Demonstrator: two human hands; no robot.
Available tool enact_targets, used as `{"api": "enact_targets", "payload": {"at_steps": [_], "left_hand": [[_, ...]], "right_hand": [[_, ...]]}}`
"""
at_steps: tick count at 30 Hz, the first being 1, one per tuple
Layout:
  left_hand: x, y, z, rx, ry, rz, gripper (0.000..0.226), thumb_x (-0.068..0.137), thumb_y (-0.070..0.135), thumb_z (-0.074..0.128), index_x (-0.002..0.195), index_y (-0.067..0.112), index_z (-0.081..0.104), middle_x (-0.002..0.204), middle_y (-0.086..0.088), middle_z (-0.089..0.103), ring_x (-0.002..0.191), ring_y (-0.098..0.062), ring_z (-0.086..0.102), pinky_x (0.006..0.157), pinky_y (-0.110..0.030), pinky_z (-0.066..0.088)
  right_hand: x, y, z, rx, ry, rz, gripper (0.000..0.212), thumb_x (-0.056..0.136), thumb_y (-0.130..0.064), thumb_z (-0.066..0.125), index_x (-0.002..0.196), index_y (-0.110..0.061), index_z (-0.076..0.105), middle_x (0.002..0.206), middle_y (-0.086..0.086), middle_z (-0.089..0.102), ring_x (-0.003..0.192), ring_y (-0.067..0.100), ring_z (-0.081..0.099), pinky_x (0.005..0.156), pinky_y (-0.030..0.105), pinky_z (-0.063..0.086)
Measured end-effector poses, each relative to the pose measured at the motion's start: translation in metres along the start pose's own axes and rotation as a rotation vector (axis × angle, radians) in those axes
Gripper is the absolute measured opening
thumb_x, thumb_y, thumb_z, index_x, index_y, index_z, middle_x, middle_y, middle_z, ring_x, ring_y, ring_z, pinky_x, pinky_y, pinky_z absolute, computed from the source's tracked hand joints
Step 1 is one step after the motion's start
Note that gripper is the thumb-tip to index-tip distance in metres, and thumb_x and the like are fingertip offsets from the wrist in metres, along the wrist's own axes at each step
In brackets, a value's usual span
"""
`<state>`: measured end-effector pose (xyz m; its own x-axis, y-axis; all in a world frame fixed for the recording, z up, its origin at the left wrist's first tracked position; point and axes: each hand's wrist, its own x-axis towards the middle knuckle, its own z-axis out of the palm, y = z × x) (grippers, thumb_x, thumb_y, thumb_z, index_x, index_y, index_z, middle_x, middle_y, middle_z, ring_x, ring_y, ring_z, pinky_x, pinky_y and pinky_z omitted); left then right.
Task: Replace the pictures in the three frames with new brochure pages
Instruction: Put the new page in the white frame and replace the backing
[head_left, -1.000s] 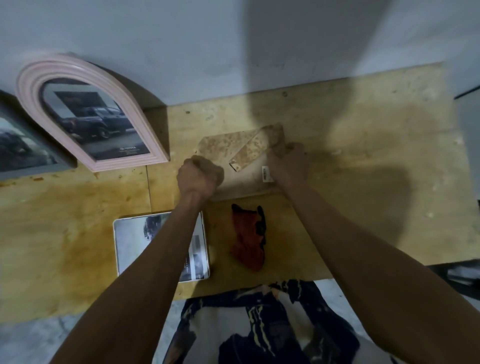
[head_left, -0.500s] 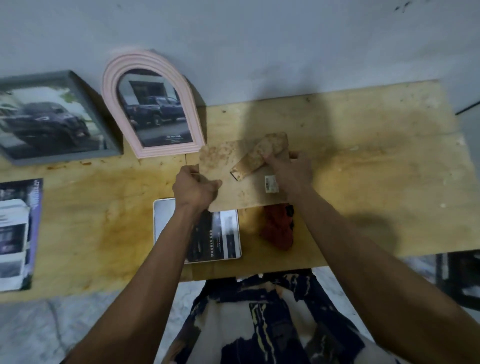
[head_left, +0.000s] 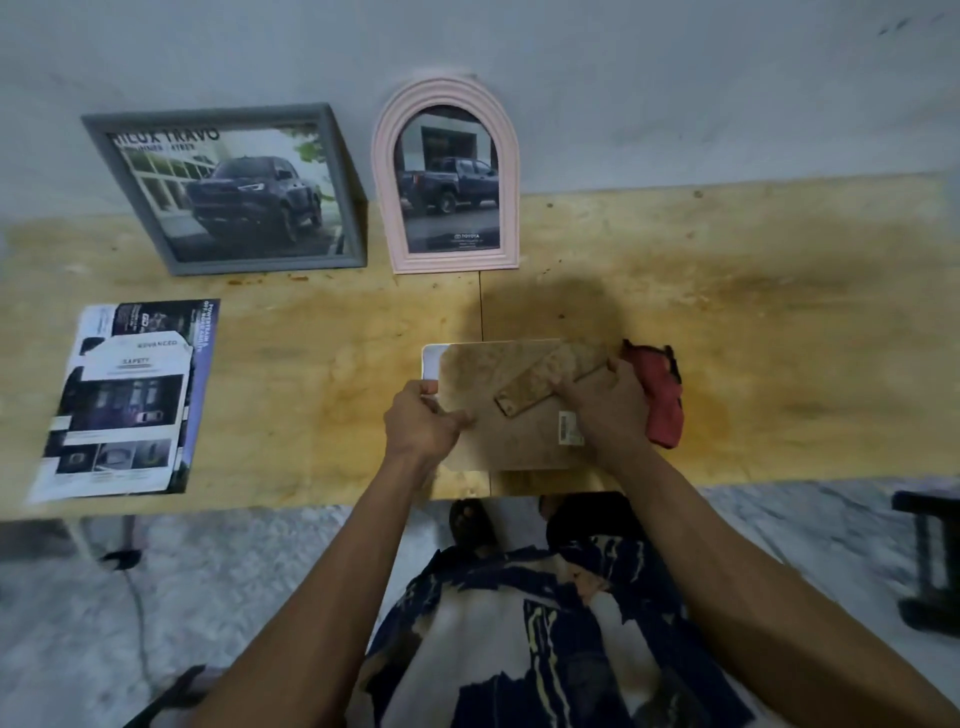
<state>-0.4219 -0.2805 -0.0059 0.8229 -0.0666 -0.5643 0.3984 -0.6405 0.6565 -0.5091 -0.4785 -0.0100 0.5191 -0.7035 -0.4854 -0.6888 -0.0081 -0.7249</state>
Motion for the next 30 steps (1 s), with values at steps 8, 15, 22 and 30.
{"api": "enact_targets", "payload": {"at_steps": [8, 15, 22, 30], "left_hand": [[0.009, -0.033, -0.011, 0.113, 0.093, 0.080, 0.035, 0.090, 0.021, 0.071, 0.119, 0.004, 0.062, 0.095, -0.008, 0.069, 0.090, -0.024, 0.063, 0.074, -0.030, 0.045], [0.024, -0.036, -0.011, 0.158, 0.082, 0.046, 0.011, 0.089, 0.016, 0.069, 0.098, 0.009, 0.068, 0.095, -0.014, 0.072, 0.092, -0.033, 0.066, 0.076, -0.034, 0.050], [0.029, -0.033, -0.012, 0.123, 0.081, -0.003, 0.020, 0.083, 0.006, 0.068, 0.074, 0.023, 0.064, 0.078, -0.006, 0.069, 0.075, -0.028, 0.066, 0.068, -0.030, 0.050], [0.038, -0.035, -0.013, 0.056, 0.085, -0.043, 0.027, 0.074, 0.004, 0.078, 0.062, 0.026, 0.068, 0.076, -0.001, 0.074, 0.079, -0.025, 0.071, 0.078, -0.032, 0.058]], "right_hand": [[-0.005, 0.013, 0.003, 0.000, 0.086, 0.002, 0.077, 0.066, -0.052, 0.082, 0.129, -0.021, 0.050, 0.120, 0.001, 0.062, 0.111, 0.029, 0.059, 0.092, 0.053, 0.050], [0.017, 0.012, -0.011, 0.031, 0.141, 0.058, 0.067, 0.059, -0.051, 0.086, 0.116, -0.032, 0.058, 0.103, -0.006, 0.068, 0.095, 0.024, 0.066, 0.078, 0.049, 0.058], [0.019, 0.002, -0.015, -0.064, 0.162, 0.020, 0.058, 0.071, -0.044, 0.084, 0.119, -0.027, 0.058, 0.106, -0.003, 0.069, 0.095, 0.023, 0.065, 0.079, 0.044, 0.057], [0.017, 0.008, 0.018, -0.080, 0.111, 0.051, 0.079, 0.074, -0.044, 0.082, 0.139, -0.019, 0.043, 0.132, 0.010, 0.057, 0.121, 0.033, 0.054, 0.095, 0.047, 0.050]]}}
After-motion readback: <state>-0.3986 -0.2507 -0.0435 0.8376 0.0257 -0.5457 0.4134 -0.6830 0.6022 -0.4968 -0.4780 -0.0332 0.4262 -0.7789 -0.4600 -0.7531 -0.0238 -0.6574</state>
